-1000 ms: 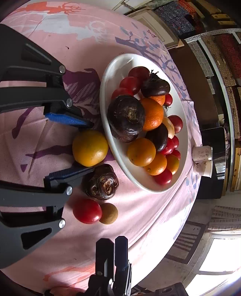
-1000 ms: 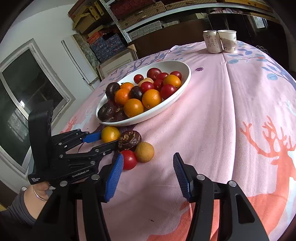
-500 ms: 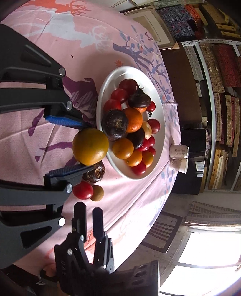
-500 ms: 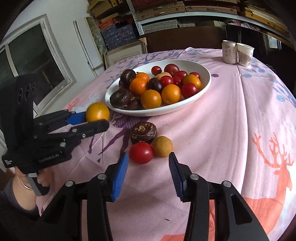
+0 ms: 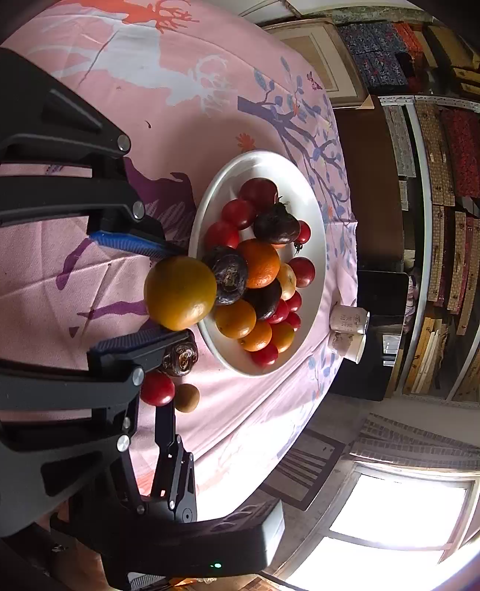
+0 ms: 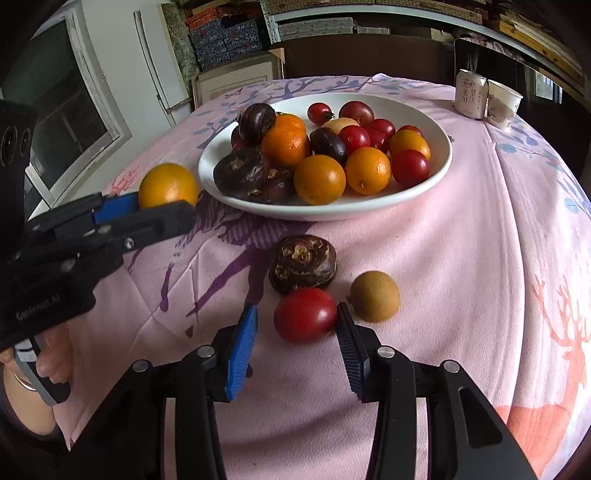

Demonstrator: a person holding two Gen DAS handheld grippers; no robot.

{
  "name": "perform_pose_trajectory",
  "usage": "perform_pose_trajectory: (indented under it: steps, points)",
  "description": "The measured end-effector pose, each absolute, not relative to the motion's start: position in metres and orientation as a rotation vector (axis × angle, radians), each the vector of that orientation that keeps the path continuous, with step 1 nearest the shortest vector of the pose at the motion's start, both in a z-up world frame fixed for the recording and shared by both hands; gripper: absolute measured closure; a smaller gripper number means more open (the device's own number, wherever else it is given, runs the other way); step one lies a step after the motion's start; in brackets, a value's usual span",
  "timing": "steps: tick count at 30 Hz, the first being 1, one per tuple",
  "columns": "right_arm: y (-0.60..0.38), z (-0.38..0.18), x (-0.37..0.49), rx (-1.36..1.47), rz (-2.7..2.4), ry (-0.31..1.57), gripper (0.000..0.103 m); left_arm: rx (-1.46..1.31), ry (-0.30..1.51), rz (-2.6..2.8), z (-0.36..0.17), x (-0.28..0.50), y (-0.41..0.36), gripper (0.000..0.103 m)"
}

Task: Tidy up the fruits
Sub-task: 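Lower the yellow and red tomatoes onto the plate and open both grippers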

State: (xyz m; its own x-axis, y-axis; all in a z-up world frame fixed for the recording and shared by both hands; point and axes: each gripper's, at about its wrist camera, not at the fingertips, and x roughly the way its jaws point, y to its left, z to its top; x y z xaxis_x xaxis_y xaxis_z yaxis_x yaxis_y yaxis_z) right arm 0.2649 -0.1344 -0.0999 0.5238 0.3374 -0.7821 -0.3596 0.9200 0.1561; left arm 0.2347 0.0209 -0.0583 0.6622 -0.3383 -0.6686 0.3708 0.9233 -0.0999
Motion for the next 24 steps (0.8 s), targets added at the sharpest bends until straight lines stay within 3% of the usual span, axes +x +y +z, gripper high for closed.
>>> perform_pose_trajectory:
  steps: [1,15,24]
  points:
    - [-0.135,-0.101,0.266,-0.023,0.402,0.933,0.07,0.047,0.746,-0.399,-0.058,0.234,0.021,0.066]
    - [-0.176,-0.083,0.244,0.201,0.492,0.853,0.071,0.038,0.732,-0.448,-0.054,0.223,0.015,0.066]
    - [-0.181,-0.019,0.337,0.285,0.495,0.802,0.071,0.109,0.732,-0.396,-0.027,0.268,-0.001,0.066]
